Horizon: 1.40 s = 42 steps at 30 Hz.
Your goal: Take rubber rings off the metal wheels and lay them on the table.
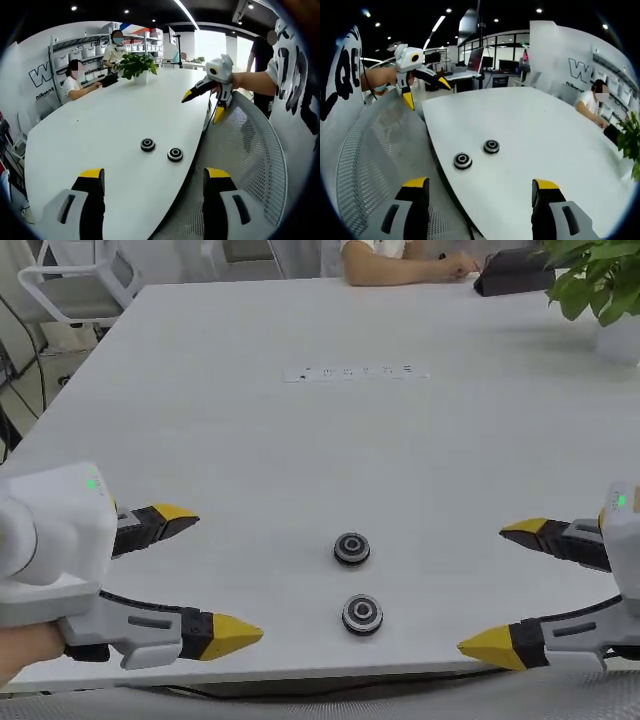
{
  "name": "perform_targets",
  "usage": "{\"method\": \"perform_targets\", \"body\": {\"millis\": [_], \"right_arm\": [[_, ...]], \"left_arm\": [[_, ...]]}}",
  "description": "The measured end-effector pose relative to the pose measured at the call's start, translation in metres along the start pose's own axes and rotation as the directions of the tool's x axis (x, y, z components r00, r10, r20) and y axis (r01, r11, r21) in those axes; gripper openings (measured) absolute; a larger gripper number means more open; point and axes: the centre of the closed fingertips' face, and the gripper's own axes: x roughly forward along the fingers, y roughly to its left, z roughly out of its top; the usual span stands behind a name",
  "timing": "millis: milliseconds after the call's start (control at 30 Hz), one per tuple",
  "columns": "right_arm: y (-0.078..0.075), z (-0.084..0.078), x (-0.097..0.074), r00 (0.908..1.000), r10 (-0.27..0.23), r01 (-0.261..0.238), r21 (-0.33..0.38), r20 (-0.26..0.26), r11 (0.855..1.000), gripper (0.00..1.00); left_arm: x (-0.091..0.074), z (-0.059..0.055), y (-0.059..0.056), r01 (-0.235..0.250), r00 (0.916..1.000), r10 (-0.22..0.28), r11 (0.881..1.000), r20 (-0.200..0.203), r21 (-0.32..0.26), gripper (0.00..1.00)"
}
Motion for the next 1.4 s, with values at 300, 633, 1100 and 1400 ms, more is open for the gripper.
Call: {"method": "perform_targets", "body": {"millis": [300, 633, 1100, 1400], "right_arm": [[-0.002, 0.004, 0.005, 0.9999, 0.006, -0.006, 0.0, 0.012, 1.0, 0.83], [-0.004, 0.008, 0.009, 0.9996, 0.012, -0.012, -0.002, 0.027, 1.0, 0.81], [-0.003, 0.009, 0.015, 0.9988, 0.039, -0.038, -0.027, 0.028, 0.999, 0.78], [-0.004, 0.012, 0.024, 0.9977, 0.057, -0.055, -0.049, 0.038, 0.997, 0.76]], "left_arm": [[-0.002, 0.002, 0.007, -0.008, 0.9999, 0.009, 1.0, 0.009, -0.016, 0.77], [0.004, 0.005, 0.008, -0.001, 0.9999, 0.001, 1.0, 0.012, 0.0, 0.76], [0.018, 0.014, 0.005, 0.023, 0.9995, -0.024, 0.999, 0.021, 0.042, 0.74], [0.029, 0.016, 0.001, 0.057, 0.9983, -0.058, 0.995, 0.01, 0.077, 0.73]]}}
